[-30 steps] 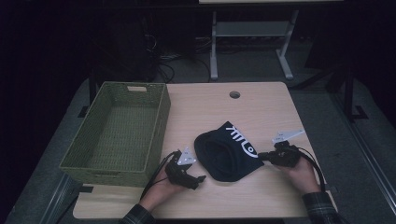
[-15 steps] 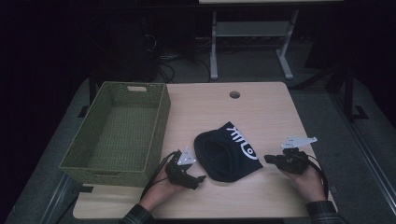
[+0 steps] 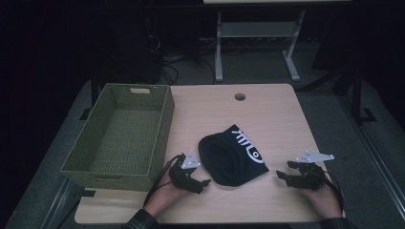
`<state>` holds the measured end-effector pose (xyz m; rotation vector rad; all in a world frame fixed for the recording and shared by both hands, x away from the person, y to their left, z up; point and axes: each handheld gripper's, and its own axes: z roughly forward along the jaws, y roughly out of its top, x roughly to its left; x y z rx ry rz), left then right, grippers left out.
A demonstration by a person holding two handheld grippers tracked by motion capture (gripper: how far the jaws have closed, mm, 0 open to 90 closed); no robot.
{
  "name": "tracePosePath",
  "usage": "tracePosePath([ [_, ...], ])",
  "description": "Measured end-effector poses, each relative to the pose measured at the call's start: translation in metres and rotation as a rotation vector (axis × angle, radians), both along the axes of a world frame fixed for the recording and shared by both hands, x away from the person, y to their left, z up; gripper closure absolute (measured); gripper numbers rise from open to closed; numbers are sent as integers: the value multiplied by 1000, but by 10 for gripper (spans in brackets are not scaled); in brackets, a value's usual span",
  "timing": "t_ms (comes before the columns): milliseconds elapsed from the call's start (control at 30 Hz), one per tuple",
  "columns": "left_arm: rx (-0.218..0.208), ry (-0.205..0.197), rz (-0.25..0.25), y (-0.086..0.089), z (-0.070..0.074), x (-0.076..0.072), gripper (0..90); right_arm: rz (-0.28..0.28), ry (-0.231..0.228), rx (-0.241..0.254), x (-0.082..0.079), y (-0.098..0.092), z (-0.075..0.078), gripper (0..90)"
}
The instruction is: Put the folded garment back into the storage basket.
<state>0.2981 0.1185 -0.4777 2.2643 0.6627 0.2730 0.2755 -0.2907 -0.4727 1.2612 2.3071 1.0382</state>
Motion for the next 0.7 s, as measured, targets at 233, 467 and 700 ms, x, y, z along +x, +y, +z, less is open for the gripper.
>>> tracePosePath([
  [233,4,-2,-4,0,0,0,122,-44,-25,-12,-2,-4,-5,183],
  [467,42,19,-17,-1,4,2,124,-45,-15,-32,-2,-1,-9,134],
  [700,65,55,-7,-1,9,3,131,-40,-16,-33,-2,0,-9,122],
])
